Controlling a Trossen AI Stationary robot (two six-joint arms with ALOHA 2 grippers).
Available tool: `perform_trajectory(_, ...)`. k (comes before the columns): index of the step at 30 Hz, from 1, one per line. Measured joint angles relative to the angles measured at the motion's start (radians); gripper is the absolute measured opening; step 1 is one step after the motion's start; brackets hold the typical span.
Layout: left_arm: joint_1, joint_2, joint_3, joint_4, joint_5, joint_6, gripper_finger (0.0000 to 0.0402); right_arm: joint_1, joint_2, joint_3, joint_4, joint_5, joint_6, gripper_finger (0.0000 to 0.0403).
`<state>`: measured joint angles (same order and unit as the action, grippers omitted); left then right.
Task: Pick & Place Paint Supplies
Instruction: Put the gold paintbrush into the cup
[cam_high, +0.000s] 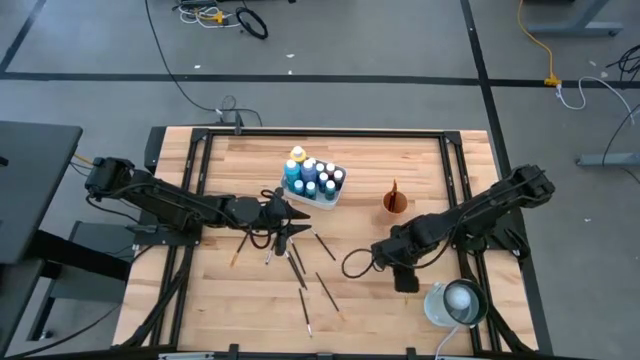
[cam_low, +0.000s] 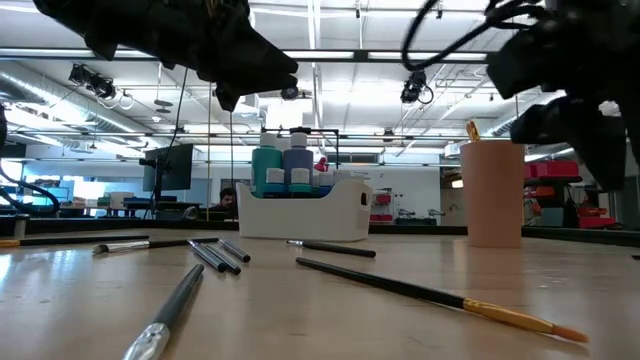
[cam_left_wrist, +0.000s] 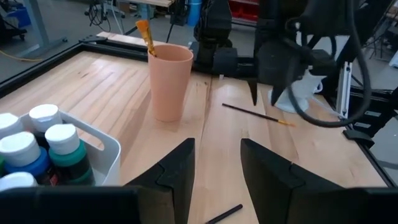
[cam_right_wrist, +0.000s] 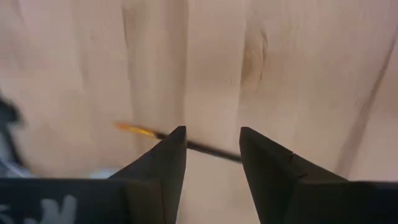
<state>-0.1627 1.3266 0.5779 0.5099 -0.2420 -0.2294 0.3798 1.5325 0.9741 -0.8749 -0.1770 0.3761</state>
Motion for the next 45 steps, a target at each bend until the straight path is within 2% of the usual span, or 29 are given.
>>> perform_trajectory(6,0.000,0.000,0.000,-0.012,0.000,-0.022,0.0138,0.043,0.028,0.000,-0.046,0.008,-0.354,0.0143)
perform_trajectory(11,0.000,0.000,0.000,-0.021,0.000,-0.027,0.0138,0.082,0.037,-0.046,-0.048,0.104,-0.582,0.0143)
perform_trajectory(16,0.000,0.000,0.000,-0.027,0.000,-0.028,0.0138,0.111,0.033,-0.123,-0.021,0.072,-0.752,0.0142)
perform_trajectory(20,0.000,0.000,0.000,-0.027,0.000,-0.029,0.0138,0.112,0.038,-0.152,0.055,0.100,-0.785,0.0142)
perform_trajectory(26,0.000,0.000,0.000,-0.026,-0.004,-0.029,0.0138,0.112,0.039,-0.195,0.204,0.272,-0.827,0.0142)
perform_trajectory(31,0.000,0.000,0.000,-0.024,-0.004,-0.029,0.0138,0.114,0.038,-0.201,0.214,0.257,-0.869,0.0142)
perform_trajectory(36,0.000,0.000,0.000,-0.025,-0.005,-0.029,0.0138,0.120,0.037,-0.201,0.213,0.303,-0.860,0.0142)
perform_trajectory(45,0.000,0.000,0.000,-0.026,-0.005,-0.029,0.0138,0.120,0.037,-0.201,0.163,0.323,-0.830,0.0142)
